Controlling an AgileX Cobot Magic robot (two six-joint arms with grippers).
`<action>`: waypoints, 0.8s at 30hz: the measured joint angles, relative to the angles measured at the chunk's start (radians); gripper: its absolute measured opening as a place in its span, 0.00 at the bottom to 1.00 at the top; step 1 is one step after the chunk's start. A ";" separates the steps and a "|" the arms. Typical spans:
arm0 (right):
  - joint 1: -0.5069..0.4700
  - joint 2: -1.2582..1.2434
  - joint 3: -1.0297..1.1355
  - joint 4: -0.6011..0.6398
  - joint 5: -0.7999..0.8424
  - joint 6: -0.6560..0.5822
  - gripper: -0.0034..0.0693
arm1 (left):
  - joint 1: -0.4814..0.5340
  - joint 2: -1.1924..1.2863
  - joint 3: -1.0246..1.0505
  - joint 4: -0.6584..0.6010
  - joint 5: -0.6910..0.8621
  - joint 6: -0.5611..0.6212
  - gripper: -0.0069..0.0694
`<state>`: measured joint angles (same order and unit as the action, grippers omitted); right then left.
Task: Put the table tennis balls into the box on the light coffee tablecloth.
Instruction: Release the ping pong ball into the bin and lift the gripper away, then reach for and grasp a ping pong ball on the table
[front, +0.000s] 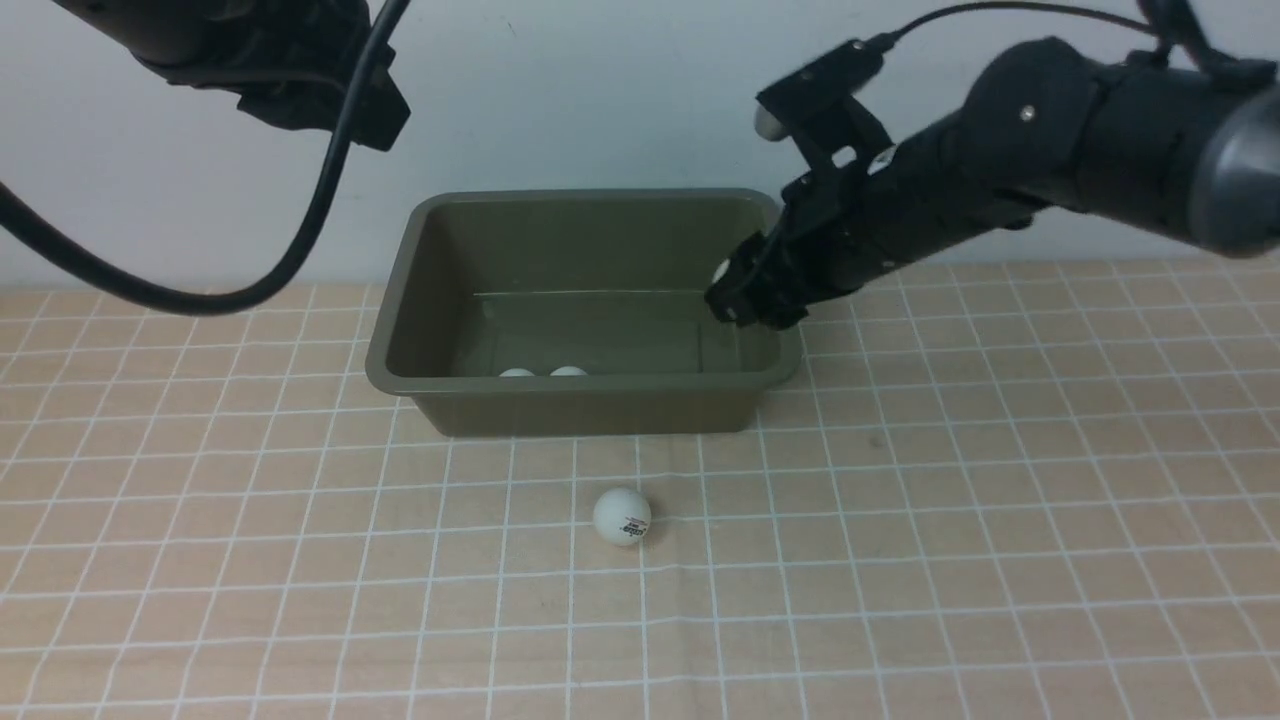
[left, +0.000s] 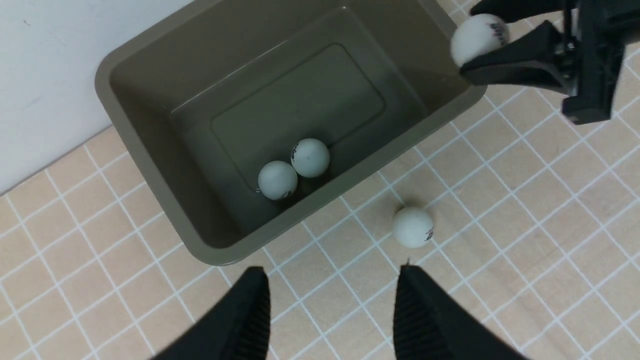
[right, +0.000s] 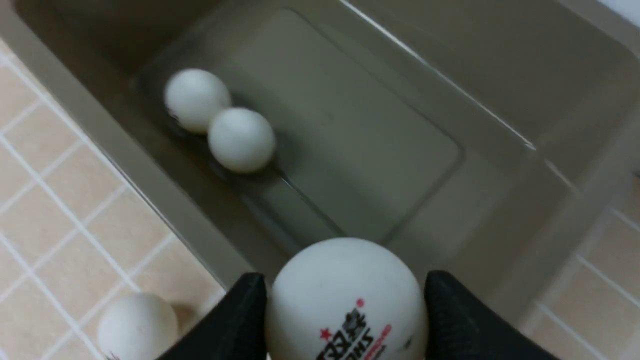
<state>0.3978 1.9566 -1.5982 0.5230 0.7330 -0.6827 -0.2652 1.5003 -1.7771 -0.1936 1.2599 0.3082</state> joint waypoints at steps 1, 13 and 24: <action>0.000 0.031 -0.038 0.015 0.026 -0.016 0.55 | 0.000 0.000 0.000 0.000 0.000 0.000 0.45; 0.000 0.123 -0.176 -0.008 0.058 -0.009 0.72 | 0.000 0.000 0.000 0.000 0.000 0.000 0.45; 0.000 -0.148 -0.177 -0.142 0.226 0.159 0.70 | 0.000 -0.001 0.000 0.002 0.000 0.000 0.45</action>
<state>0.3978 1.8081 -1.7757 0.3807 0.9588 -0.5234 -0.2652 1.4992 -1.7771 -0.1918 1.2599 0.3082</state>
